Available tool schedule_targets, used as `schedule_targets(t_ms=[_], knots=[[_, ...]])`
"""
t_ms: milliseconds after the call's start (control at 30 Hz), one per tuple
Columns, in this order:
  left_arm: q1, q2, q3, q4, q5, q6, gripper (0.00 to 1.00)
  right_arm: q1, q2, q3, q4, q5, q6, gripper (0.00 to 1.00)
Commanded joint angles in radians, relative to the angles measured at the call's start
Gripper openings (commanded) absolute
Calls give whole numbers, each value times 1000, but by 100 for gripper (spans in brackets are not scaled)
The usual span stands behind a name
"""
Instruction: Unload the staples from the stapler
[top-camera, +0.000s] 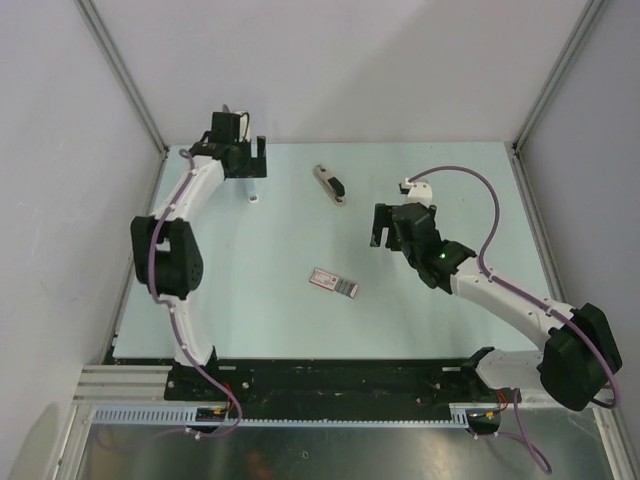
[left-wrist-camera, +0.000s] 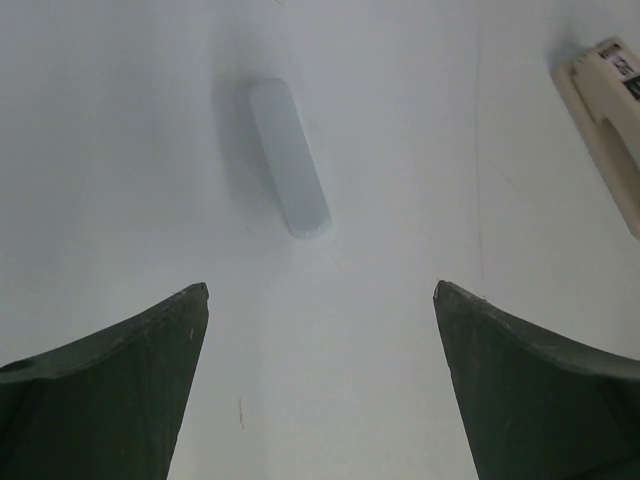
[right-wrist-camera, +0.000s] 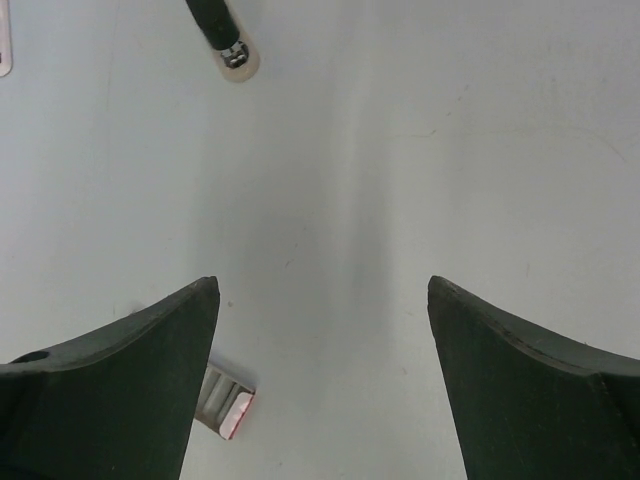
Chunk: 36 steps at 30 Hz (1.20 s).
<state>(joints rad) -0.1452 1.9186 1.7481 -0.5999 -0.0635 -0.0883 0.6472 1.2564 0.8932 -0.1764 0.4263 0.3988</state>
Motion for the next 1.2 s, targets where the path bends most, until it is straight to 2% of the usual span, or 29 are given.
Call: schedule_targets(t_ms=[0,133,267,400,700,800,1000,1167], knots=[[2,107,107,1,-96,-119,99,29,-20,-11,117,67,-46,87],[7,203,163,0,-114,-155,99,34,-9,-27,161,61,-66,83],[8,297,224,-9,-114,-166,90,35,-4,-40,212,45,-70,80],[12,357,271,-24,-121,-169,76,35,-11,-58,236,26,-69,79],[39,425,298,-42,-108,-176,67,34,-24,-81,263,-5,-71,72],[43,437,296,-41,-100,-173,54,35,-21,-83,268,-15,-71,69],[42,414,258,-42,-77,-165,19,35,-4,-83,275,-23,-63,57],[30,285,75,-41,-69,-161,6,38,5,-83,268,-36,-54,54]])
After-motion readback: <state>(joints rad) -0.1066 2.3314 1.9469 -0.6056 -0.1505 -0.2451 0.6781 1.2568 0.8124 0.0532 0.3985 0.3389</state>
